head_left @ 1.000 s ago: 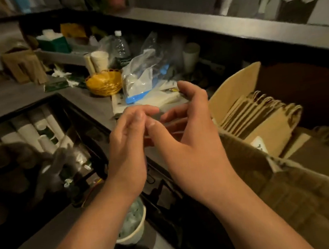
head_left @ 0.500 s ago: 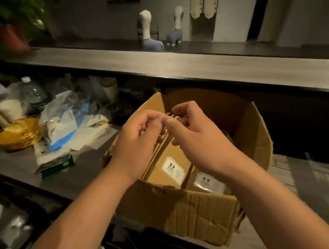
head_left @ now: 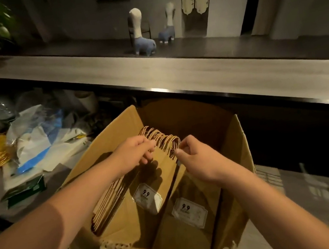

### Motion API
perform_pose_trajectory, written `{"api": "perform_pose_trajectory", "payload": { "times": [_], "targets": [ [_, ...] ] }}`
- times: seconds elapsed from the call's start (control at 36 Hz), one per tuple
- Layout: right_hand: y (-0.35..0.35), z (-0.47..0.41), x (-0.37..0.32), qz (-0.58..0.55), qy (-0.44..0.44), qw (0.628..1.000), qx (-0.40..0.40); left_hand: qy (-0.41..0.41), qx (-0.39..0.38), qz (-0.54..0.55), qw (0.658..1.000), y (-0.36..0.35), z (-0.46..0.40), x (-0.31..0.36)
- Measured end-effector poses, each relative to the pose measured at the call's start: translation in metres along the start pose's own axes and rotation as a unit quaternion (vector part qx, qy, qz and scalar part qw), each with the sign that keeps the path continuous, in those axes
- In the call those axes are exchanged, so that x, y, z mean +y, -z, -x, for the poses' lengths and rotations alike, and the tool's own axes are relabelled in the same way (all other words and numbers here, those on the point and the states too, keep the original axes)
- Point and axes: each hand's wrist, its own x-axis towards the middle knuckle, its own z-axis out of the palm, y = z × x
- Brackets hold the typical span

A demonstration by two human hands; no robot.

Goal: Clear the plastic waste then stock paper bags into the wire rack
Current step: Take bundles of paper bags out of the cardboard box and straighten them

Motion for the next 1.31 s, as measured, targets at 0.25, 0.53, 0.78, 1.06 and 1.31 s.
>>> {"api": "perform_pose_trajectory", "payload": {
  "times": [0.25, 0.53, 0.78, 1.06, 1.31],
  "targets": [
    [0.007, -0.036, -0.008, 0.067, -0.02, 0.997, -0.034, 0.044, -0.005, -0.007, 0.999, 0.005, -0.013, -0.027],
    [-0.043, -0.066, 0.01, 0.376, -0.045, 0.892, -0.247, 0.031, -0.083, -0.044, 0.995, 0.002, -0.017, -0.044],
    [-0.054, -0.062, 0.03, 0.449, 0.045, 0.864, -0.222, 0.008, -0.114, -0.026, 0.993, 0.005, -0.024, -0.045],
    [-0.057, -0.063, 0.034, 0.48, 0.052, 0.851, -0.209, -0.014, -0.128, -0.029, 0.991, 0.001, -0.023, -0.041],
    [-0.053, -0.064, 0.03, 0.471, 0.059, 0.859, -0.19, -0.044, -0.136, -0.036, 0.989, 0.0, -0.016, -0.038]
  ]
}}
